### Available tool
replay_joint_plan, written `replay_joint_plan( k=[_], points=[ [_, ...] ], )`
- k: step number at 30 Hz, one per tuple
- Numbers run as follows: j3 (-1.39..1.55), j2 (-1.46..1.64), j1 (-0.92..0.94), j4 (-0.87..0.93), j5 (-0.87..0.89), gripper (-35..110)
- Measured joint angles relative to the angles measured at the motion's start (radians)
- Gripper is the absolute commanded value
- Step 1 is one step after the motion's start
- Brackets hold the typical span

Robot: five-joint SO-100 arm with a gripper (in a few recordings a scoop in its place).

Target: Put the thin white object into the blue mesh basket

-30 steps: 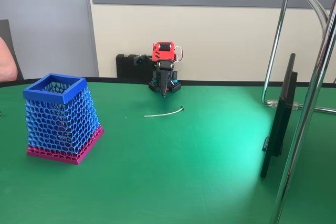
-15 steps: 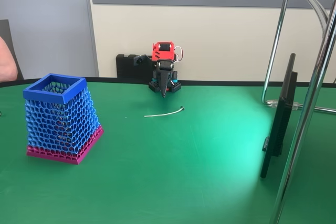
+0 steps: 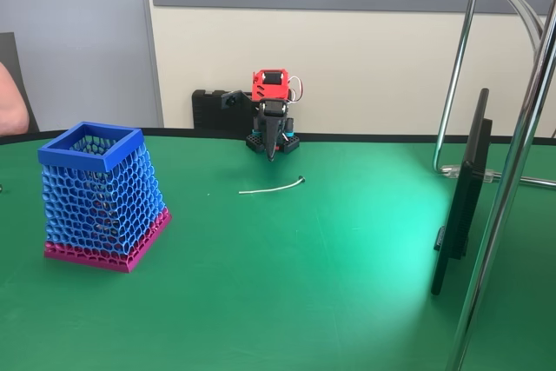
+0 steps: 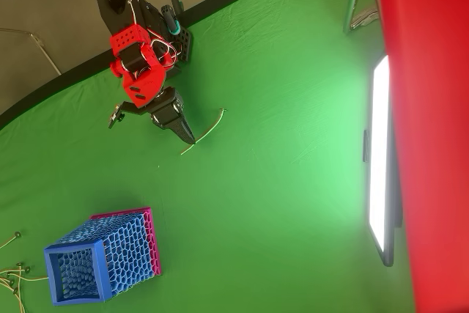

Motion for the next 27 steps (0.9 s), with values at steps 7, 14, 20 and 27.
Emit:
replay_joint_plan(
  k=[7, 14, 20, 27],
  points=[
    [0.0, 0.0, 0.0, 0.0, 0.0, 1],
    [0.0, 0.0, 0.0, 0.0, 0.0, 1],
    [0.0, -0.023, -0.002, -0.003, 0.0, 1],
    [-0.069, -0.192, -0.025, -0.014, -0.026, 1]
  ],
)
